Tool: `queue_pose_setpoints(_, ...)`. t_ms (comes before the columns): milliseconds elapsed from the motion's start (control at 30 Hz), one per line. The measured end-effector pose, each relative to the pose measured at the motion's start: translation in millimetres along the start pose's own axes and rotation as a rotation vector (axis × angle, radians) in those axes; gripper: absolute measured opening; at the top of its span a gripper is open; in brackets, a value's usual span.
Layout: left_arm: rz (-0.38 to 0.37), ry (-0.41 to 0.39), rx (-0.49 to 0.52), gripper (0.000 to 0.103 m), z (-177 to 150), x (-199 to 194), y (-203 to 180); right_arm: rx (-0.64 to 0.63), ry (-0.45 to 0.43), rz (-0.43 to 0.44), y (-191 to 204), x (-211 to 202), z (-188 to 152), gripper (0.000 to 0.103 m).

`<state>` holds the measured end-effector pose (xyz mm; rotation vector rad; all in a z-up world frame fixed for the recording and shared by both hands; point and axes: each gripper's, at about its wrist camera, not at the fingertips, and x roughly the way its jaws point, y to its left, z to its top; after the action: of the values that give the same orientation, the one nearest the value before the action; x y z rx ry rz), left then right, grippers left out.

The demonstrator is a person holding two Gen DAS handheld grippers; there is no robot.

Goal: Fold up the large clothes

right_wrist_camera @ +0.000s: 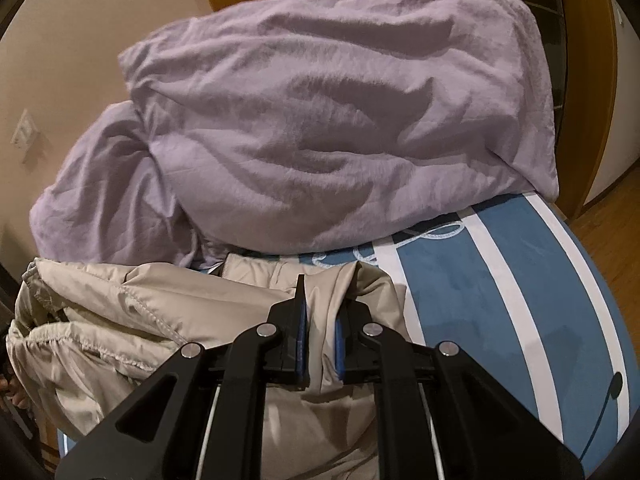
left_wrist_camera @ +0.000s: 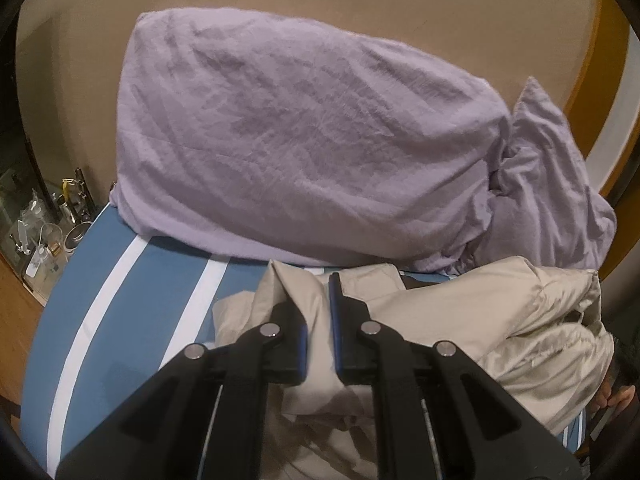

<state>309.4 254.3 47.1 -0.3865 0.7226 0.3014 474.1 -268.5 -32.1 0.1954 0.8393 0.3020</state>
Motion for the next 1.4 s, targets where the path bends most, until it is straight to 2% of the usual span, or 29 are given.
queue_pose_setpoints(300, 0.062, 0.106, -0.036, 0.012, 6.6, 71.4, 7.8, 0.046, 0.116, -0.052, -7.7, 66.1, 3.2, 0.011)
queue_pose_setpoints(567, 0.088, 0.172, -0.060, 0.017, 4.6, 117.2, 10.3, 0.125, 0.178, -0.037, -20.1, 95.4, 3.5, 0.018)
queue_pose_setpoints(667, 0.078, 0.205, -0.086, 0.024, 5.9, 127.7, 12.4, 0.176, 0.181, -0.014, -27.0, 92.7, 9.0, 0.027)
queue_pose_setpoints(700, 0.074, 0.211, -0.093, 0.028, 6.9, 128.9, 12.8, 0.184, 0.168, -0.017, -28.6, 89.0, 11.6, 0.035)
queue_pose_setpoints(733, 0.066, 0.220, -0.106, 0.029, 8.6, 129.8, 14.2, 0.184, 0.151, -0.030, -29.4, 85.4, 14.1, 0.051)
queue_pose_setpoints(800, 0.056, 0.221, -0.116, 0.035, 12.0, 128.4, 16.0, 0.173, 0.090, -0.074, -29.7, 73.1, 20.1, 0.066)
queue_pose_setpoints(867, 0.059, 0.209, -0.112, 0.040, 15.9, 123.5, 14.6, 0.163, 0.061, -0.058, -27.3, 62.4, 26.5, 0.066)
queue_pose_setpoints(933, 0.074, 0.181, -0.101, 0.055, 19.6, 116.5, 11.6, 0.150, 0.055, -0.031, -21.0, 56.8, 29.4, 0.066)
queue_pose_setpoints(967, 0.105, 0.151, -0.087, 0.071, 21.6, 111.1, 9.2, 0.134, 0.055, -0.012, -14.4, 55.0, 29.7, 0.066)
queue_pose_setpoints(1000, 0.141, 0.111, -0.065, 0.076, 24.0, 104.2, 5.8, 0.123, 0.059, 0.001, -9.2, 54.6, 29.3, 0.066)
queue_pose_setpoints(1233, 0.118, 0.081, 0.010, 0.076, 26.0, 87.2, -17.5, 0.011, 0.138, 0.136, 54.5, 64.5, 12.7, 0.066)
queue_pose_setpoints(1400, 0.058, 0.091, 0.057, 0.076, 13.0, 82.6, -45.5, -0.093, 0.202, 0.157, 95.6, 81.4, -5.6, 0.066)
